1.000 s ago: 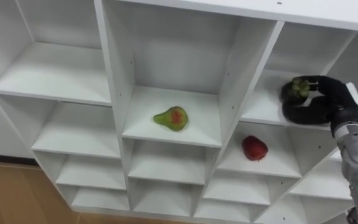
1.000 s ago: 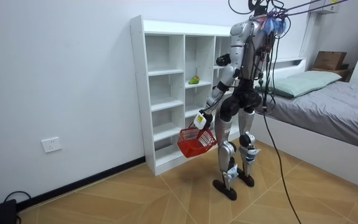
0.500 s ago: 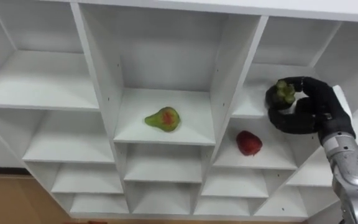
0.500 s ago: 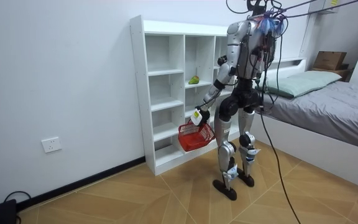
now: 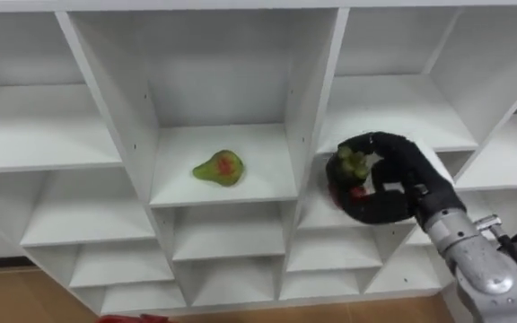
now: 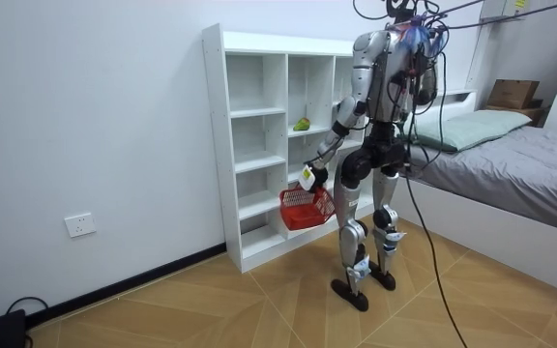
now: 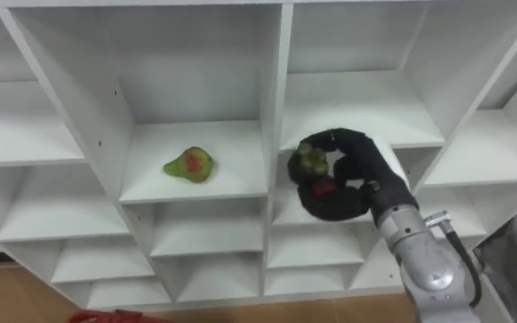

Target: Collect fruits from the closet

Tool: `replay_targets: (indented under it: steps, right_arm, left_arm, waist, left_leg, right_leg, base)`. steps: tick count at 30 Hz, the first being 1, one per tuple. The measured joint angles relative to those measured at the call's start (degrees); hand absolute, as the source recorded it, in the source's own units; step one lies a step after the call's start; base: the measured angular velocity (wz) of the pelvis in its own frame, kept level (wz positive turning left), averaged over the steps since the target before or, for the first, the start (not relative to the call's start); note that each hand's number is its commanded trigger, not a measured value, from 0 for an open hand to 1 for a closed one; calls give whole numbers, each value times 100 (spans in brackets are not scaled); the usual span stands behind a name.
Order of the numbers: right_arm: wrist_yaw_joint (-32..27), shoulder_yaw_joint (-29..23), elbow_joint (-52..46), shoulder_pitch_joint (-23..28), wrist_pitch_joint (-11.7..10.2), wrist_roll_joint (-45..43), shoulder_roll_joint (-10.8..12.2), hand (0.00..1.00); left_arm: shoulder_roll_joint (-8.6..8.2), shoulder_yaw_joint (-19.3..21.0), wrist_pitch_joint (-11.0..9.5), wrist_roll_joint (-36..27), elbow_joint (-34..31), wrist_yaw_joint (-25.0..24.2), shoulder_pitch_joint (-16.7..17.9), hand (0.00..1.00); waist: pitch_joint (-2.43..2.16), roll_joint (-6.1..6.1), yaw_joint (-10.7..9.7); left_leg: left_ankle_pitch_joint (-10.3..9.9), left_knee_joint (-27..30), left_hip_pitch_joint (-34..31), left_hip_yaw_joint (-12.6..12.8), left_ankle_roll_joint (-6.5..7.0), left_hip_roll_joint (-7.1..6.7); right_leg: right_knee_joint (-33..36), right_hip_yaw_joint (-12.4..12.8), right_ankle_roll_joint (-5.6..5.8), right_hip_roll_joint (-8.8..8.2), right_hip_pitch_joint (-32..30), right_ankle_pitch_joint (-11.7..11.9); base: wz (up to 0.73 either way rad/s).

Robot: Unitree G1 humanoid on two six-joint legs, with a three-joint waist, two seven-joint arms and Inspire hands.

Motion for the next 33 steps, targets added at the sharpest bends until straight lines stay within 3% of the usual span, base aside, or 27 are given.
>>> replay_targets:
  steps: [3, 8, 14, 19, 26, 33]
  right_arm:
    - [278, 271, -55, 22, 117, 6, 4, 100]
    - [504, 445, -369, 16, 118, 20, 12, 100]
    - [711, 798, -516, 35, 164, 6, 51, 100]
    - [855, 1045, -454, 41, 181, -44, 34, 100]
    - [703, 1280, 288, -211, 215, -390, 233, 100]
    - [549, 1572, 1133, -485, 219, -637, 253, 100]
  left_arm:
    - [-10, -183, -9, -314, 0, -2, -15, 100]
    - [-11, -292, -8, -337, -31, -54, -159, 100]
    - [-67, -458, -8, -390, -536, -117, -278, 100]
    - [-159, -664, -18, -607, -890, -126, -436, 100]
    - [-181, -953, -124, -836, -947, -35, -827, 100]
    - [-360, -1169, -146, -946, -952, -99, -1101, 100]
  waist:
    - [17, 10, 9]
    - [38, -42, 50]
    - [71, -137, 160]
    - [83, -122, 182]
    - [106, -124, 187]
    - [149, -80, 318]
  left_leg:
    - [1, -4, -21, 21, 1, -2]
    - [3, 0, -73, 26, 0, -1]
    - [4, 4, -139, 12, 1, 0]
    - [4, 12, -220, 23, 2, 0]
    - [5, 207, -592, 53, 3, 6]
    - [23, 397, -1056, 6, 32, 3]
  right_leg:
    - [-2, 7, 0, -4, -72, 0]
    - [-6, 39, 1, -2, -95, 0]
    - [2, 53, 6, -8, -172, 4]
    - [43, 67, 7, -14, -273, 6]
    - [235, 41, -2, -23, -646, 10]
    - [407, -18, -20, -92, -1085, 26]
  base:
    - [0]
    - [0]
    - [0]
    - [0]
    - [0]
    - [2]
